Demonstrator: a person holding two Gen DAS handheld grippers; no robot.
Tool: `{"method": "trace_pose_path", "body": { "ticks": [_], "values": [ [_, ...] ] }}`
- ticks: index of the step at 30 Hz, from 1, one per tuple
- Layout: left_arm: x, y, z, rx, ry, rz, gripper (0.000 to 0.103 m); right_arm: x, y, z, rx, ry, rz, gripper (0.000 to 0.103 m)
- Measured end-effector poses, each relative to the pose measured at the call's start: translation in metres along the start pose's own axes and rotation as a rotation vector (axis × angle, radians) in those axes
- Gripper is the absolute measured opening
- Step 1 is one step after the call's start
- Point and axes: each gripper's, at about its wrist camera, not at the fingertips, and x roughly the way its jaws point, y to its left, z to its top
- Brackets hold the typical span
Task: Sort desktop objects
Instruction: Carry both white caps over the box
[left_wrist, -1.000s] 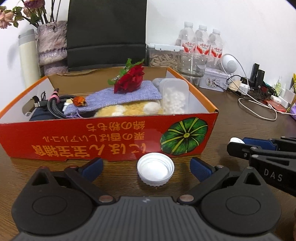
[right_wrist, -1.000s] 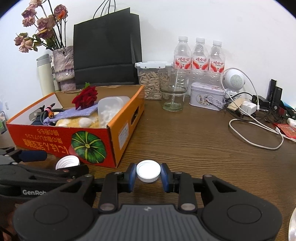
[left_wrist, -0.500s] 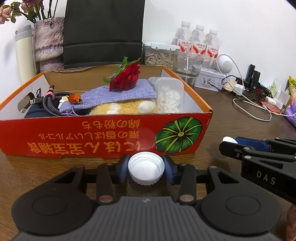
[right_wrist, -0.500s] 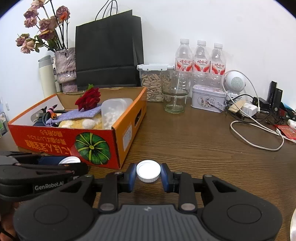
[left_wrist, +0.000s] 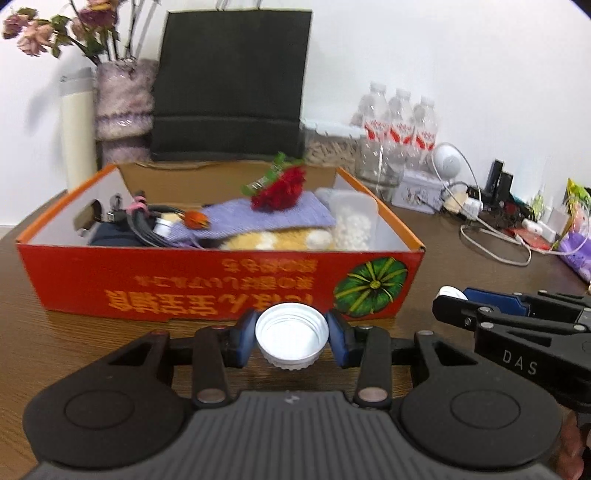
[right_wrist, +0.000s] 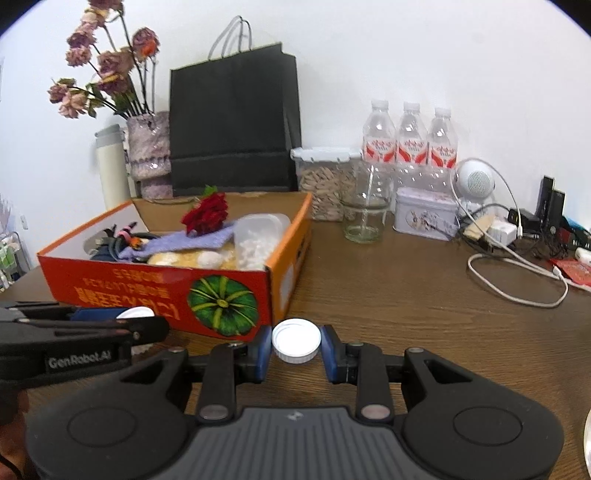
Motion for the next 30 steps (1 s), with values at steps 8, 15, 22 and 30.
{"method": "trace_pose_path", "body": {
  "ticks": [8,15,22,30],
  "values": [
    [-0.032,0.031,0.010,-0.025,-0.076,-0.002,0.041,-0.021,0.036,0.009,-0.027,-0.091,0.035,0.027],
    [-0.046,0.068,0.030,-0.036,-0.144,0.019,0.041,-0.024,0.078,0.031,-0.046,-0.157,0.080,0.027],
    [-0.035,0.102,0.055,-0.063,-0.191,0.043,0.041,0.001,0.111,0.056,-0.035,-0.163,0.095,0.027],
    [-0.002,0.118,0.075,-0.033,-0.195,0.036,0.041,0.048,0.122,0.079,0.011,-0.156,0.086,0.027]
  ]
}}
